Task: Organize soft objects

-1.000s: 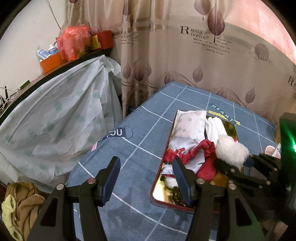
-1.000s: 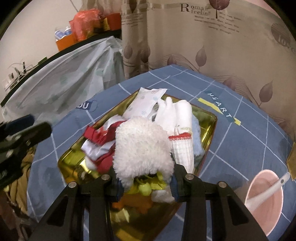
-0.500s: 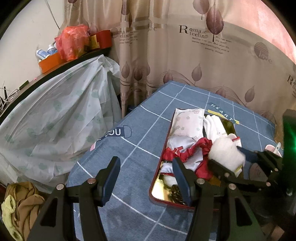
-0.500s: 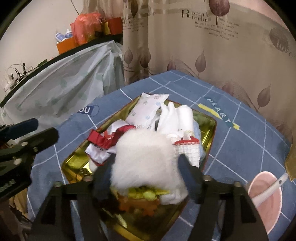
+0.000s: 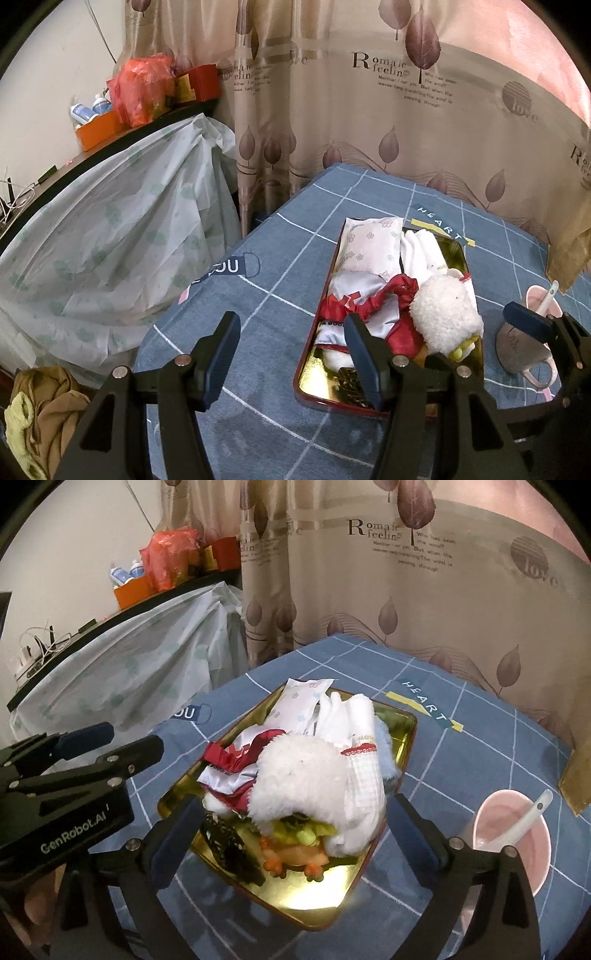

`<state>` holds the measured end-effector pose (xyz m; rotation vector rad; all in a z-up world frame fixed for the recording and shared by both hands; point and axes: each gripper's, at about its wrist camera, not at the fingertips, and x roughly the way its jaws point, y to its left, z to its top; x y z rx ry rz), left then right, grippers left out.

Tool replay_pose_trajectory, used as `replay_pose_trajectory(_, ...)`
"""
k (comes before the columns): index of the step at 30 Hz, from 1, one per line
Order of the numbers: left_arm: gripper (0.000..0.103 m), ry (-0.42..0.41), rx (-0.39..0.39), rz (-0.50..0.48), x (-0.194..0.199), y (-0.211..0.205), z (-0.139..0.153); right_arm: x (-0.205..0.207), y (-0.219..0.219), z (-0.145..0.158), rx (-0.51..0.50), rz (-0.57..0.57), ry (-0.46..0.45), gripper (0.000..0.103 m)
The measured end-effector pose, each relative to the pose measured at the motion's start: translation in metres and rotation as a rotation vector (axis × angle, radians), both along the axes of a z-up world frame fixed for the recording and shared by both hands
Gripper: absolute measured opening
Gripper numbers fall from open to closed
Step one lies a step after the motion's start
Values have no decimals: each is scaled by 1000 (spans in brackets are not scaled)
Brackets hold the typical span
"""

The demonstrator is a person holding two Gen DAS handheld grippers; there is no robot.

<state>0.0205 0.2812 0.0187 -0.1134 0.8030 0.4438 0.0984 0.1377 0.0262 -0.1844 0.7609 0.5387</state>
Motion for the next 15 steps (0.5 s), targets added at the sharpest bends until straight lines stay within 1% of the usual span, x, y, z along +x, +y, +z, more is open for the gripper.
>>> replay_pose_trajectory(5,60,-6,4,-1,-1,-2,1,-4,-8,-3,8,-19,16,98)
replay_pose_trajectory(12,60,-8,13,-5,-1,-4,3,-13,-26,-11,2,-89,58,100)
replay_pose_trajectory(15,60,-7,16,-8,-1,-4,3,-18,-32,-11,-1,-111,55,101)
